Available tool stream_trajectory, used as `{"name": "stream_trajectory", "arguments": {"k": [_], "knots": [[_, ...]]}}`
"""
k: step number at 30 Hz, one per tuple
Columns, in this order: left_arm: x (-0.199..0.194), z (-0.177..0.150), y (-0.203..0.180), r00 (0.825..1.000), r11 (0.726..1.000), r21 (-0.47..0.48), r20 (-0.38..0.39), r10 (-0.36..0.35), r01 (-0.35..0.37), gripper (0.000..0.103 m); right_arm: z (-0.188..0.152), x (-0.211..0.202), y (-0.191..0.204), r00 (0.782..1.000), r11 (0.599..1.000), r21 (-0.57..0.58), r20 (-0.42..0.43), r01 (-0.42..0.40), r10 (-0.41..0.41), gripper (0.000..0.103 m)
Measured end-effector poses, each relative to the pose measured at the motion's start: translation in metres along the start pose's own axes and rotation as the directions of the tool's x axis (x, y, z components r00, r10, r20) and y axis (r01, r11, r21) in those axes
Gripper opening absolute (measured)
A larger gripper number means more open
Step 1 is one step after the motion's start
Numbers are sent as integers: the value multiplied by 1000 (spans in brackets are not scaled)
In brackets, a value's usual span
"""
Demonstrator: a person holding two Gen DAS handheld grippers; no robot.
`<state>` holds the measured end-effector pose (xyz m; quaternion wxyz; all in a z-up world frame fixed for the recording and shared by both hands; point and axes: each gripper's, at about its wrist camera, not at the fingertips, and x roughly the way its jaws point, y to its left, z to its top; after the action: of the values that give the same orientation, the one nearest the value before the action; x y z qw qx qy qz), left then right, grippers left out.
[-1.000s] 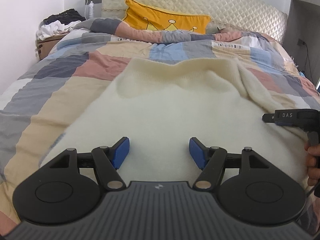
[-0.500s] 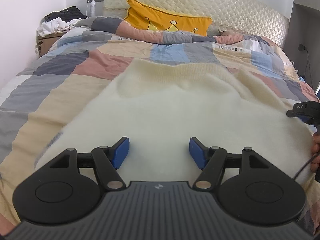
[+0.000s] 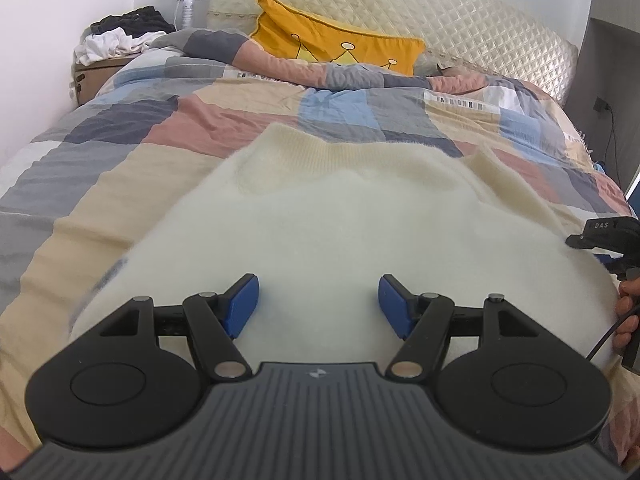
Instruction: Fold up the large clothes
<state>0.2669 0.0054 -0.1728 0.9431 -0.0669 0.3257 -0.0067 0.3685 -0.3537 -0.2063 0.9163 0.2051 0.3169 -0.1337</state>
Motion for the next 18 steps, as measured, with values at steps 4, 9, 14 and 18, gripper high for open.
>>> {"name": "stream_trajectory", "arguments": {"k": [4,9,14,18], "knots": [[-1,-3,-5,1000,999,33,4,9,-9,71,2,-2,-4,1000,1000,22,15,8,-9,46],[-5,0,1,1000,1000,2,2,-9,9,71,12,-16,-3,998,1000,2,58,19,-20,49],[-6,2,5,1000,1000,-11,5,-23,23,71,32,-21,3,993,993,-26,35,-113,114,49],[-6,4,8,999,999,-25,3,-36,36,71,35,-13,25,984,974,-143,-11,-176,177,49]]}}
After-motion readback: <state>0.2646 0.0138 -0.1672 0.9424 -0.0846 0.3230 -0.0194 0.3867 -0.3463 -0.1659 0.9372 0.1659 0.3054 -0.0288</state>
